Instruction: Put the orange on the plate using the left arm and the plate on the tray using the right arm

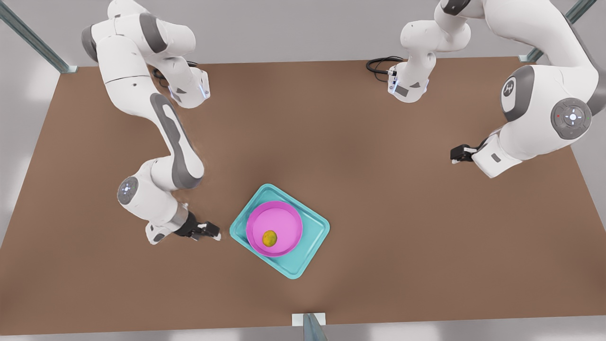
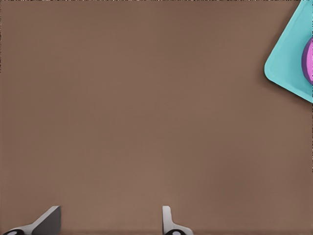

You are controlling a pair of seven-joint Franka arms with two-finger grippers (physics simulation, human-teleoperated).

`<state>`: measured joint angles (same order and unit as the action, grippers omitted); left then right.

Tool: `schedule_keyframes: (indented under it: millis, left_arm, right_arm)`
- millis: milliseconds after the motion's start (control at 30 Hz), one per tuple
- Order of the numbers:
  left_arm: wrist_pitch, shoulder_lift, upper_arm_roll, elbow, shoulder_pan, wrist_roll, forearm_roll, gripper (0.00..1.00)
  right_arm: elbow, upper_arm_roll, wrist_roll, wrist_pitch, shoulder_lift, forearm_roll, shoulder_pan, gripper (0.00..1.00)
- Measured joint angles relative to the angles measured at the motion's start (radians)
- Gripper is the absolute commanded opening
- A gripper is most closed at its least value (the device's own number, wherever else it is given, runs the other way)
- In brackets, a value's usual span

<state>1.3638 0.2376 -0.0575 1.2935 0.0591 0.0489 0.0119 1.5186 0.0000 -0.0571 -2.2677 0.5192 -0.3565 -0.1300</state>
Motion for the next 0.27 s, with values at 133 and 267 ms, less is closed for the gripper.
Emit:
schedule_keyframes:
  millis: [133, 267]
  left_arm:
    - [-0.03, -0.005, -0.002, -0.035, 0.0, 0.002, -0.003, 1.0]
    - [-0.043, 0.014, -0.003, -0.081, 0.001, 0.002, -0.01, 1.0]
  right_arm:
    - [-0.199, -0.113, 0.057, 0.461, -0.17, 0.287, 0.039, 1.0]
    - [-0.214, -0.117, 0.104, 0.72, -0.259, 0.41, 0.049, 1.0]
